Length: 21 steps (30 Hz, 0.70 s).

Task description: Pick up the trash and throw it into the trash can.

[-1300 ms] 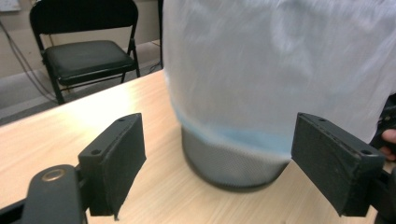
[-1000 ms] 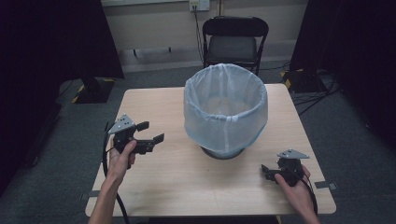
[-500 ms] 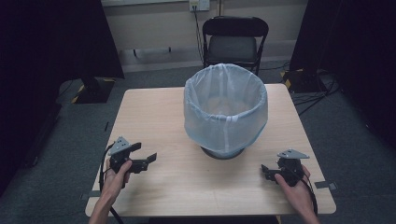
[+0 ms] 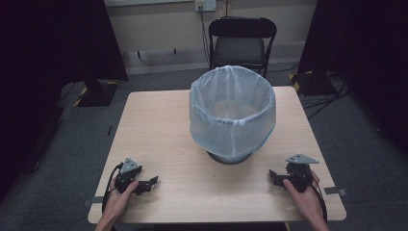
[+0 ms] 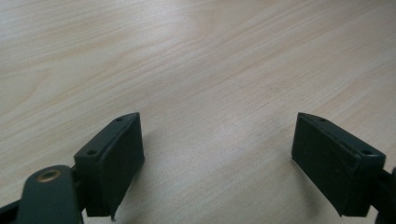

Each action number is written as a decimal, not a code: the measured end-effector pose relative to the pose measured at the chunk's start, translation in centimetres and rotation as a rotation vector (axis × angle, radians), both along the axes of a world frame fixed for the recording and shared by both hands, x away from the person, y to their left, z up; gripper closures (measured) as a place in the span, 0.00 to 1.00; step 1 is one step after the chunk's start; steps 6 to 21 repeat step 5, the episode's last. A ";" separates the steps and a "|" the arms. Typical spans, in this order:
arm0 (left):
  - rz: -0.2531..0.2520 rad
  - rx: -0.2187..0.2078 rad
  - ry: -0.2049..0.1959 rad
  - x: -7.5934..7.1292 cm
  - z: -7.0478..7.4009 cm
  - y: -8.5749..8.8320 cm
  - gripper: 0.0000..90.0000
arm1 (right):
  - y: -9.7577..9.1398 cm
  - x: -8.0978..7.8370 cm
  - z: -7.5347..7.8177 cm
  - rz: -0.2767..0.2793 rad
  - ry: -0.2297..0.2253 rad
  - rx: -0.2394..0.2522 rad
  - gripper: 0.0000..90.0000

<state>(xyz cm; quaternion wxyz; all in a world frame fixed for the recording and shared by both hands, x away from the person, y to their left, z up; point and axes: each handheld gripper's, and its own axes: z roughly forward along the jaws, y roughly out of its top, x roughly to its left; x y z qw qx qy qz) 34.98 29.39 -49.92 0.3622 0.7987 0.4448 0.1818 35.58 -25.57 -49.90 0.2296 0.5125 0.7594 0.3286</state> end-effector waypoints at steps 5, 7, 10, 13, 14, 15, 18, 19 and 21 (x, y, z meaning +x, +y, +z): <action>0.002 0.028 -0.013 0.0 -0.1 -0.4 0.16 | 0.0 0.0 0.0 -0.002 0.001 -0.001 0.14; 0.002 0.028 -0.013 0.0 -0.1 -0.4 0.16 | 0.0 0.0 0.0 -0.002 0.001 -0.001 0.14; 0.002 0.028 -0.013 0.0 -0.1 -0.4 0.16 | 0.0 0.0 0.0 -0.002 0.001 -0.001 0.14; 0.002 0.028 -0.013 0.0 -0.1 -0.4 0.16 | 0.0 0.0 0.0 -0.002 0.001 -0.001 0.14; 0.002 0.028 -0.013 0.0 -0.1 -0.4 0.16 | 0.0 0.0 0.0 -0.002 0.001 -0.001 0.14; 0.002 0.028 -0.013 0.0 -0.1 -0.4 0.16 | 0.0 0.0 0.0 -0.002 0.001 -0.001 0.14; 0.002 0.028 -0.013 0.0 -0.1 -0.4 0.16 | 0.0 0.0 0.0 -0.002 0.001 -0.001 0.14; 0.002 0.028 -0.013 0.0 -0.1 -0.4 0.16 | 0.0 0.0 0.0 -0.002 0.001 -0.001 0.14; 0.002 0.028 -0.013 0.0 -0.1 -0.4 0.16 | 0.0 0.0 0.0 -0.002 0.001 -0.001 0.14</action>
